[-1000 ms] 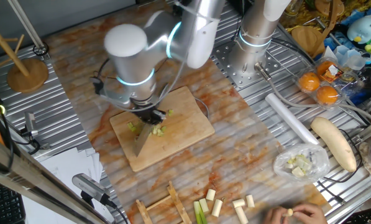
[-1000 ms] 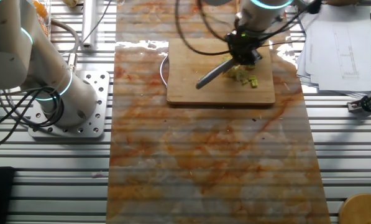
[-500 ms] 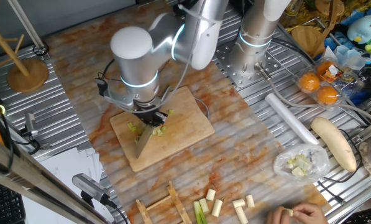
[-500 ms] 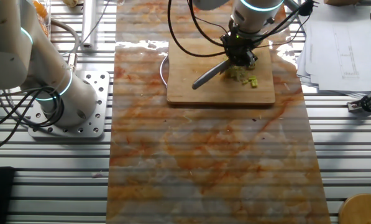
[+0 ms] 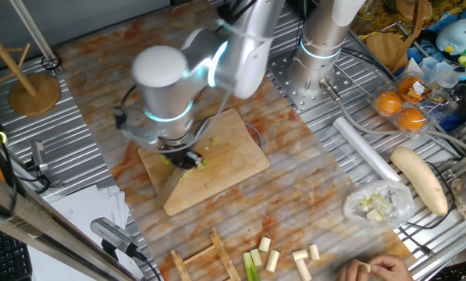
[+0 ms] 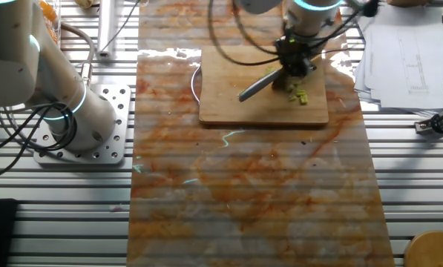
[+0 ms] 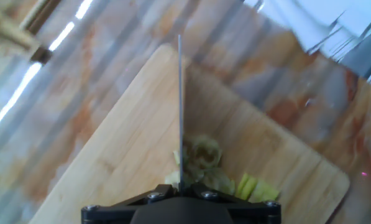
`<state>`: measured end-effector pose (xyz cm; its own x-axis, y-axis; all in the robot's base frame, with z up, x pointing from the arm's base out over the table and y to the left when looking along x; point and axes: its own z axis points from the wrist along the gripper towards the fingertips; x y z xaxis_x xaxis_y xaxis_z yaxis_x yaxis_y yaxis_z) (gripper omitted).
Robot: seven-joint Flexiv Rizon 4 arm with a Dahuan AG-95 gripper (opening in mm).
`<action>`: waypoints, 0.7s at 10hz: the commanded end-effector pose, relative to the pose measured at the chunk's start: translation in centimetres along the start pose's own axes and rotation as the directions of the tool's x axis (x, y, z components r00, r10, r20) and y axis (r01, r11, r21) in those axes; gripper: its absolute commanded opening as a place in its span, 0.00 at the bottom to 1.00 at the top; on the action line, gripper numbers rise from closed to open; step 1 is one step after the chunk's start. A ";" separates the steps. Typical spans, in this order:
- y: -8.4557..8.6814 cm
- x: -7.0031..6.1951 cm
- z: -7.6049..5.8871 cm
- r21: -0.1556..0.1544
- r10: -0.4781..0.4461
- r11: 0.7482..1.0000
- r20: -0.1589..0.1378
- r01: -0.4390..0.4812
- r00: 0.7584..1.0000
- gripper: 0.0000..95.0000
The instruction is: Chop the scallions
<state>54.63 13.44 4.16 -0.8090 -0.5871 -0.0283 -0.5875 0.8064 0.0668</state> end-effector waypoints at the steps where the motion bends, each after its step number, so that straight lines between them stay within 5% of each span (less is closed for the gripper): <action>1: 0.4 0.4 -1.3 0.002 -0.009 1.000 -0.007 0.009 1.000 0.00; 7: 3.9 4.0 -1.7 -0.013 -0.011 1.000 -0.024 0.011 1.000 0.00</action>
<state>48.99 14.14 5.97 -0.8012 -0.5985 -0.0015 -0.5965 0.7983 0.0834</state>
